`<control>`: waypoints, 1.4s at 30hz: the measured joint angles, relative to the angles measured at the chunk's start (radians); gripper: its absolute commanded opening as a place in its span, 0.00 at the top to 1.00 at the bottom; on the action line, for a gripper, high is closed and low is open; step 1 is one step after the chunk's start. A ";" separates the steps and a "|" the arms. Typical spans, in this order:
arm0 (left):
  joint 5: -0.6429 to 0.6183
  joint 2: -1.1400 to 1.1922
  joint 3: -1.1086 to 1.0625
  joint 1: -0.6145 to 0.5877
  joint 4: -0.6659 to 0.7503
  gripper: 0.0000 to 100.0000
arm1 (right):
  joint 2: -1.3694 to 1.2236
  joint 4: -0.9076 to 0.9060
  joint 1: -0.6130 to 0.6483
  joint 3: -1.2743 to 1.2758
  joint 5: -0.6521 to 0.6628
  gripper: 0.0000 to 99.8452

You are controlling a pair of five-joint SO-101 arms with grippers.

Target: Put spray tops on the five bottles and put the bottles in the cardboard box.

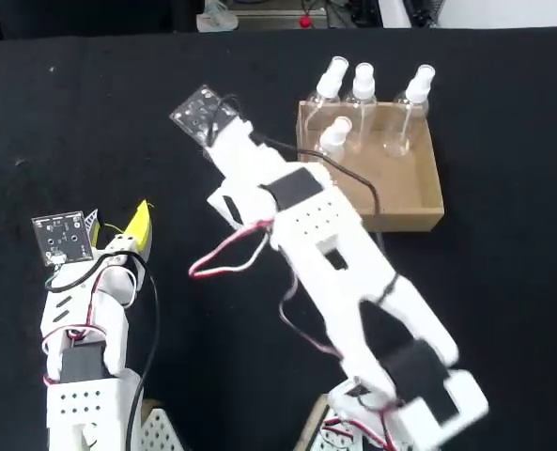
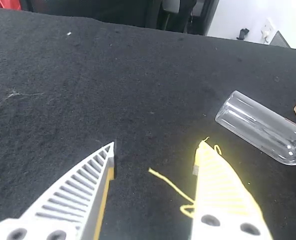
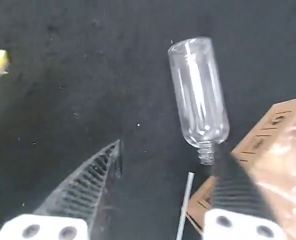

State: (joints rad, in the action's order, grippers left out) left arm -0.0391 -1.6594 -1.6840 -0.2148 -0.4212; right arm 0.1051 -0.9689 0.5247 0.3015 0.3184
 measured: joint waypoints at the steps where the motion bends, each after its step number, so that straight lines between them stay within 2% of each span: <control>1: 0.000 0.000 0.000 0.000 0.000 0.75 | -0.038 0.000 0.000 -0.018 0.000 0.45; 4: 0.000 0.000 0.000 0.000 0.000 0.75 | -0.132 0.000 -0.003 -0.072 0.002 0.50; 9: 0.000 0.000 0.000 0.000 0.000 0.75 | -0.259 0.000 -0.049 -0.172 0.002 0.74; 12: 0.000 0.000 0.000 0.000 0.000 0.75 | -0.315 0.000 -0.078 -0.201 0.002 0.72; 20: 0.000 0.000 0.000 0.000 0.000 0.75 | -0.339 0.000 -0.091 -0.207 0.002 0.53; 28: 0.000 0.000 0.000 0.000 0.000 0.75 | -0.425 0.031 -0.091 -0.219 0.002 0.52; 36: 0.000 0.000 0.000 0.000 0.000 0.75 | -0.552 0.146 -0.071 -0.276 0.003 0.59; 42: 0.000 0.000 0.000 0.000 0.000 0.75 | -0.651 0.137 -0.071 -0.336 0.002 0.81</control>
State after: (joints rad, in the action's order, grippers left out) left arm -0.0391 -1.6594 -1.6840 -0.2148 -0.4212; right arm -0.5455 -0.8324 0.4542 -0.0345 0.3199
